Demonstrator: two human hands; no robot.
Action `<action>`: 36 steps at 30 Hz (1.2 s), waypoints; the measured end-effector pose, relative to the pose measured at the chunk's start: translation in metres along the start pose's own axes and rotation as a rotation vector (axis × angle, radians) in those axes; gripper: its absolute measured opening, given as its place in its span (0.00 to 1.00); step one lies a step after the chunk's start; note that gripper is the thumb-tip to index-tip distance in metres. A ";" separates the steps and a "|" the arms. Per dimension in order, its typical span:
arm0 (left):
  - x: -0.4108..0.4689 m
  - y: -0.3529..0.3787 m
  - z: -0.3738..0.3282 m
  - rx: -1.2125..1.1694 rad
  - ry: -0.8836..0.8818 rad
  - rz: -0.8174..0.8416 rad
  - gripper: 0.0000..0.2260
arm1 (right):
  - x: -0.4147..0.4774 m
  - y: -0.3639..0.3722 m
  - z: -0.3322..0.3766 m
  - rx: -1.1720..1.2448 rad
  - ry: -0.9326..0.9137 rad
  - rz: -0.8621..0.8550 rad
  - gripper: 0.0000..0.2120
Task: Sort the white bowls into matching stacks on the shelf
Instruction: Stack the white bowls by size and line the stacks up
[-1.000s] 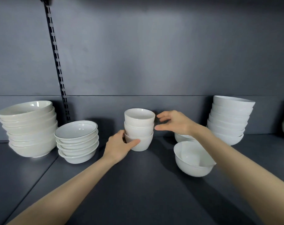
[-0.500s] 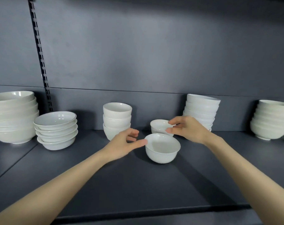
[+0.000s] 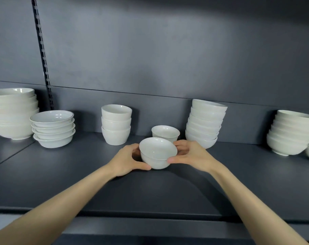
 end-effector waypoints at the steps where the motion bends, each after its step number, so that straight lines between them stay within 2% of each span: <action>1: 0.001 -0.001 -0.002 -0.014 0.012 -0.019 0.31 | 0.001 -0.003 -0.001 0.007 -0.014 -0.020 0.20; 4: 0.011 -0.008 -0.011 -0.058 0.029 -0.092 0.27 | 0.006 -0.016 0.006 0.036 -0.080 -0.130 0.25; 7: 0.029 -0.015 -0.021 -0.113 0.017 -0.192 0.25 | 0.016 -0.029 0.015 0.097 -0.180 -0.219 0.18; 10: 0.052 -0.015 -0.020 -0.169 0.000 -0.225 0.22 | 0.032 -0.034 0.018 0.153 -0.224 -0.277 0.18; 15: 0.083 -0.008 -0.009 -0.201 0.043 -0.204 0.22 | 0.062 -0.035 0.009 0.162 -0.245 -0.291 0.19; 19: 0.100 -0.003 0.004 -0.213 0.060 -0.156 0.27 | 0.074 -0.034 -0.003 0.170 -0.239 -0.294 0.17; 21: 0.107 0.002 0.010 -0.262 0.061 -0.116 0.29 | 0.079 -0.035 -0.010 0.166 -0.231 -0.300 0.20; 28: 0.115 0.019 0.014 -0.399 0.022 -0.027 0.27 | 0.081 -0.033 -0.021 0.169 -0.207 -0.314 0.24; 36: 0.100 0.011 0.011 -0.335 0.041 -0.026 0.20 | 0.078 -0.031 -0.023 0.189 -0.183 -0.325 0.14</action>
Point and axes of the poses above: each hand's wrist, its own x-axis towards the middle knuckle, its own y-axis out of the palm, z = x × y, the point moved 5 cm from there along x, towards the middle knuckle, and after that the axes turned 14 degrees about x, right-handed, at the moved point
